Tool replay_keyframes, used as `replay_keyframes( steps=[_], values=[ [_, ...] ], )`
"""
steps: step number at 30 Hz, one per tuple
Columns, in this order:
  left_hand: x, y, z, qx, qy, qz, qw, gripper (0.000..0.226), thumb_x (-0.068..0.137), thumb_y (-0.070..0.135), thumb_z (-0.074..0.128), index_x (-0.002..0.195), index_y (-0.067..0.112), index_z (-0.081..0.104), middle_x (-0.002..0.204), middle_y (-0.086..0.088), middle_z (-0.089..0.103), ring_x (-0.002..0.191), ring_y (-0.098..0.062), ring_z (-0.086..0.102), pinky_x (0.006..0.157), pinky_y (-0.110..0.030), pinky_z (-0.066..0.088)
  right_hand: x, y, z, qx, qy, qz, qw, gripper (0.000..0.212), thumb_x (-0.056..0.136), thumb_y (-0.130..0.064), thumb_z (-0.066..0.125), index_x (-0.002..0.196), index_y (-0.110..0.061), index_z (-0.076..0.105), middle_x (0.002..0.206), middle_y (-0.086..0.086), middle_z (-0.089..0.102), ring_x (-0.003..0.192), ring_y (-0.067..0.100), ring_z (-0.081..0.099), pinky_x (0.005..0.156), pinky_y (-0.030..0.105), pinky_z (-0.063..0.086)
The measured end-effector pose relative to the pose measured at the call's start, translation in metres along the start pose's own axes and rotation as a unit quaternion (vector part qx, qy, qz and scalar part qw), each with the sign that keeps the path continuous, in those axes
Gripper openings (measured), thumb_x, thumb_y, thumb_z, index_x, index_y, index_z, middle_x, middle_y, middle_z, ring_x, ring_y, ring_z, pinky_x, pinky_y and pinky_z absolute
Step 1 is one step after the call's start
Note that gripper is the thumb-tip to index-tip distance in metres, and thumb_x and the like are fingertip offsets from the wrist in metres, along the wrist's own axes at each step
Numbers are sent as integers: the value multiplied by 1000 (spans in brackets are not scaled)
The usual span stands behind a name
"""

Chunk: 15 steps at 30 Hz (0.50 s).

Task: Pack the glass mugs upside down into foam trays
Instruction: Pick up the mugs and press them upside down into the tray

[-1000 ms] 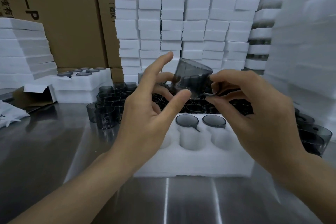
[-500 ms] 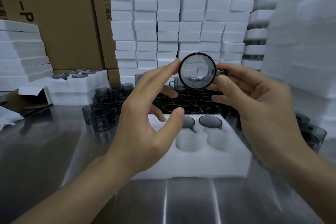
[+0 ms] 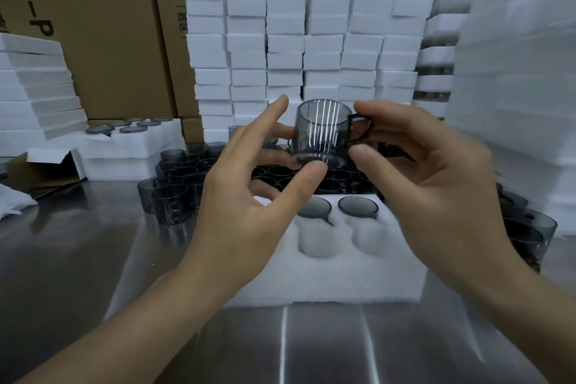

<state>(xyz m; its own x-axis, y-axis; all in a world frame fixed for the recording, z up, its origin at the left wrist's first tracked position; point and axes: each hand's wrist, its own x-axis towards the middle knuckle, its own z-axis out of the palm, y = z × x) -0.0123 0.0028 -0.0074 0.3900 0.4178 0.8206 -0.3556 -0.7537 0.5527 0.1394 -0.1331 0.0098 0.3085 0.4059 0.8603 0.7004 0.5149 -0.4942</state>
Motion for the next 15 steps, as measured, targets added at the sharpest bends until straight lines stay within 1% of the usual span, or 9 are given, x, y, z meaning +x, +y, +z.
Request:
replay_keyframes(
  steps=[2,4,6,8,10,12,15],
  values=[
    [1,0,-1,-24,-7,-19,999,71,91,42,78,157,45,50,130,14,62,115,-22,72,77,-33,65,-3,1,2,-60,-15,-33,998,40,100,-4,72,136,-20,69,125,-5,73,122,19,71,95,24,60],
    [1,0,-2,-28,-19,-21,999,70,91,37,82,153,49,52,133,11,61,117,-23,72,82,-29,64,-5,1,2,-95,-21,-57,994,43,100,-8,71,141,-19,66,128,-5,70,125,19,68,99,27,60],
    [1,0,-1,-44,-26,-29,998,66,91,33,83,150,50,56,134,10,60,118,-23,73,86,-27,63,-5,0,1,-104,-26,-67,992,49,100,-17,73,147,-18,61,132,-7,68,130,18,65,102,30,58],
    [2,2,1,-70,-23,-43,996,63,91,29,81,148,47,59,132,11,61,114,-21,74,86,-27,63,-6,-1,1,-119,-40,-69,990,59,97,-28,76,151,-18,57,136,-8,65,135,16,61,106,30,56],
    [3,4,1,-99,-22,-54,993,62,92,26,79,149,40,59,130,10,64,107,-19,76,82,-25,62,-7,2,3,-140,-50,-56,987,66,95,-29,80,154,-19,53,139,-10,62,138,13,58,109,30,53],
    [5,6,1,-133,-38,-61,988,61,95,23,74,153,31,56,132,5,69,104,-17,77,77,-22,60,-8,4,5,-134,-53,-23,989,69,94,-29,79,156,-23,52,141,-13,62,138,10,57,111,32,52],
    [7,7,-1,-186,-92,-95,974,55,101,24,62,155,24,54,135,-2,72,112,-21,76,77,-27,61,-7,5,6,-84,-59,22,994,64,93,-34,78,153,-26,56,140,-14,67,137,13,60,110,40,53]
  ],
)
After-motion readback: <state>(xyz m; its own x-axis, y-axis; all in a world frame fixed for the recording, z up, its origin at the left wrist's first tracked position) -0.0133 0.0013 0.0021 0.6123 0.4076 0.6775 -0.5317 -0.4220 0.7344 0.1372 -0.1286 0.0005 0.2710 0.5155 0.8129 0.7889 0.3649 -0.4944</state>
